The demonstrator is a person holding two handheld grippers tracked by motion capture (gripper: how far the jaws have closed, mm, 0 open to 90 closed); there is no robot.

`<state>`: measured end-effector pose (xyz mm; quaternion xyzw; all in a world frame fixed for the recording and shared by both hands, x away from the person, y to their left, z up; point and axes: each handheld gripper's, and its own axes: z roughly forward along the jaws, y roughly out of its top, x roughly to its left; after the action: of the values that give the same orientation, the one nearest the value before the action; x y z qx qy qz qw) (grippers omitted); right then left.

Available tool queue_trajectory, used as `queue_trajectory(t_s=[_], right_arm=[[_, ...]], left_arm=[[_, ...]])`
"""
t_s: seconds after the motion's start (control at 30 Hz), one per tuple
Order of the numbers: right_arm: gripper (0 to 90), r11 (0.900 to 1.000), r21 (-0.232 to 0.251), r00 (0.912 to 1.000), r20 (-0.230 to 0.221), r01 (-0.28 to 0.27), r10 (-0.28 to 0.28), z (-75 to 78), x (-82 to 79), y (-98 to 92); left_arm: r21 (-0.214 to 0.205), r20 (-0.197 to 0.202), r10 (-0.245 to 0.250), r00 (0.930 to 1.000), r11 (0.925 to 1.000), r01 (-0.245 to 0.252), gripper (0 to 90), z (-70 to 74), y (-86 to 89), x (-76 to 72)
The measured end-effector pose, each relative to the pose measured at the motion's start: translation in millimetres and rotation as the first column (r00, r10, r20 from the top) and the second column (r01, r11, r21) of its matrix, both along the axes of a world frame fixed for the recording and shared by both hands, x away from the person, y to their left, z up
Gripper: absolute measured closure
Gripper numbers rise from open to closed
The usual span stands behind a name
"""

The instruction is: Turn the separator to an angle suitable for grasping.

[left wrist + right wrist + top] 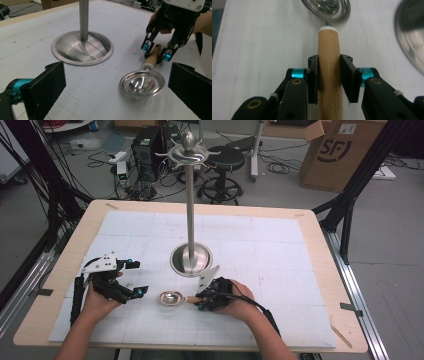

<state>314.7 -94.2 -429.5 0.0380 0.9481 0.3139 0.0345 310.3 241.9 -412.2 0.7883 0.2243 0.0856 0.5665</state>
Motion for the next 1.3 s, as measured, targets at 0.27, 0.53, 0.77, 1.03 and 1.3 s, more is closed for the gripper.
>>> queue_trajectory(t_s=[0.27, 0.53, 0.77, 1.03, 1.3], right_arm=[[60.2, 0.9998, 0.011, 0.9997, -0.022, 0.014, -0.014, 3.5, 2.1, 16.9], [58.1, 0.9953, 0.006, 0.9946, -0.039, 0.096, -0.096, 5.8, -8.9, -36.5], [55.2, 0.9905, 0.012, 0.9891, -0.056, 0.137, -0.136, 3.6, -8.9, -53.3], [54.5, 0.9928, 0.017, 0.9922, -0.041, 0.119, -0.118, 4.6, -10.5, -45.2], [67.7, 0.9939, -0.016, 0.9925, -0.054, 0.109, -0.110, -0.4, -9.5, -45.4]], left_arm=[[-0.012, -0.008, -0.001, 1.0000, 0.9999, 0.001, 2.1, -1.5, 0.5, 2.6], [-0.003, -0.009, -0.001, 1.0000, 1.0000, 0.001, 2.1, -1.7, -0.5, 2.0], [0.010, -0.009, -0.004, 0.9999, 0.9999, 0.004, 2.1, -1.6, -1.0, 1.0], [0.004, -0.012, -0.008, 0.9999, 1.0000, 0.008, 2.1, -1.8, -1.0, 1.0], [-0.002, -0.012, -0.002, 0.9999, 1.0000, 0.002, 2.1, -1.7, -1.2, 1.1]])
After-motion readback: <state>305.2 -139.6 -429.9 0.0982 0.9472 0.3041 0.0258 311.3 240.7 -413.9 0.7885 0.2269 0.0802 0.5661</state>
